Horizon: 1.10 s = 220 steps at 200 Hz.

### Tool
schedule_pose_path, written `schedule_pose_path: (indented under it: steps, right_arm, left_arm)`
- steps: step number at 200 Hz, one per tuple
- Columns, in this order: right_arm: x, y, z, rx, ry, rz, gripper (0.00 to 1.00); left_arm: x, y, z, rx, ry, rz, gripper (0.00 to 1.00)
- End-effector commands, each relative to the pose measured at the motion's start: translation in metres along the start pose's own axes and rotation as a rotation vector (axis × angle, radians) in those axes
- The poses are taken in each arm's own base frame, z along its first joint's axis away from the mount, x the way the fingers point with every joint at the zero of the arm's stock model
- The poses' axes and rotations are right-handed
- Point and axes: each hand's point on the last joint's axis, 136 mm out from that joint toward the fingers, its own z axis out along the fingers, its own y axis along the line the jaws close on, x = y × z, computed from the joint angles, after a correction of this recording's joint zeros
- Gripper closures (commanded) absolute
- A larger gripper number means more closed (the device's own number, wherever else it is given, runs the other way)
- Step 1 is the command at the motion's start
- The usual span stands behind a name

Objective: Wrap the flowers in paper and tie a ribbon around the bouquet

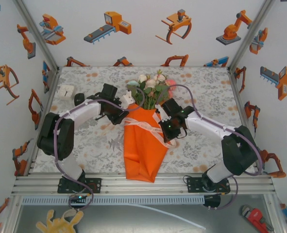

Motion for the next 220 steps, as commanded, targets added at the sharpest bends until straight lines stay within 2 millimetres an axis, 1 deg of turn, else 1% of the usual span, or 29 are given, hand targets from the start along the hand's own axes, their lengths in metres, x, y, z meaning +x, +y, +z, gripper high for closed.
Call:
schedule_pose_path:
  steps: [1,25,30,45,56,69,79,87,96,105,111,118,123,138,154,165,180,195,204,220]
  right_arm:
    - [-0.007,0.008,-0.01,-0.018,-0.018,-0.026,0.99]
    - [-0.007,0.01,-0.011,-0.026,-0.016,-0.025,0.99]
    - [-0.007,0.01,-0.011,-0.025,-0.017,-0.024,1.0]
    - [-0.007,0.011,-0.013,-0.028,-0.022,-0.021,1.0]
    - [-0.008,0.009,-0.016,-0.015,-0.031,-0.009,1.0]
    - [-0.007,0.003,-0.021,0.025,-0.041,0.022,1.0]
    - [-0.004,-0.004,-0.028,0.072,-0.048,0.055,1.0]
    - [0.0,-0.014,-0.035,0.126,-0.061,0.09,1.0]
    - [0.004,-0.024,-0.044,0.179,-0.09,0.137,1.0]
    - [0.01,-0.035,-0.051,0.217,-0.119,0.201,1.0]
    - [0.015,-0.045,-0.054,0.242,-0.134,0.253,1.0]
    - [0.022,-0.06,-0.057,0.275,-0.149,0.33,1.0]
    - [0.027,-0.071,-0.059,0.299,-0.158,0.388,1.0]
    - [0.041,-0.103,-0.064,0.345,-0.199,0.571,1.0]
    - [0.047,-0.121,-0.068,0.342,-0.258,0.687,1.0]
    - [0.052,-0.133,-0.072,0.37,-0.292,0.744,1.0]
    - [0.056,-0.149,-0.08,0.408,-0.331,0.817,1.0]
    - [0.058,-0.164,-0.09,0.432,-0.384,0.891,1.0]
    - [0.059,-0.172,-0.098,0.453,-0.416,0.923,1.0]
    - [0.065,-0.187,-0.116,0.517,-0.482,0.972,1.0]
  left_arm:
    - [-0.008,-0.003,0.009,0.011,0.015,0.109,0.48]
    - [-0.013,-0.002,0.019,0.004,0.009,0.11,0.54]
    - [-0.015,-0.003,0.02,0.01,0.002,0.107,0.57]
    - [-0.019,-0.002,0.021,0.012,-0.012,0.098,0.78]
    - [-0.019,0.0,0.021,0.0,-0.004,0.088,1.0]
    - [-0.015,0.006,0.019,-0.033,0.019,0.056,1.0]
    - [-0.013,0.015,0.011,-0.088,0.026,0.01,1.0]
    - [-0.01,0.03,0.002,-0.173,0.027,-0.065,1.0]
    - [-0.002,0.053,-0.014,-0.304,0.034,-0.184,1.0]
    - [0.013,0.077,-0.034,-0.447,0.058,-0.331,1.0]
    - [0.028,0.091,-0.049,-0.54,0.079,-0.438,1.0]
    - [0.046,0.103,-0.066,-0.634,0.094,-0.561,1.0]
    - [0.059,0.108,-0.076,-0.682,0.101,-0.646,1.0]
    - [0.093,0.108,-0.097,-0.749,0.088,-0.863,1.0]
    - [0.122,0.1,-0.111,-0.79,0.05,-1.063,1.0]
    - [0.138,0.095,-0.118,-0.811,0.032,-1.16,1.0]
    - [0.155,0.089,-0.123,-0.829,0.021,-1.254,1.0]
    - [0.163,0.086,-0.12,-0.816,0.015,-1.303,1.0]
    - [0.167,0.085,-0.119,-0.818,0.021,-1.319,1.0]
    - [0.181,0.085,-0.119,-0.851,0.042,-1.363,1.0]
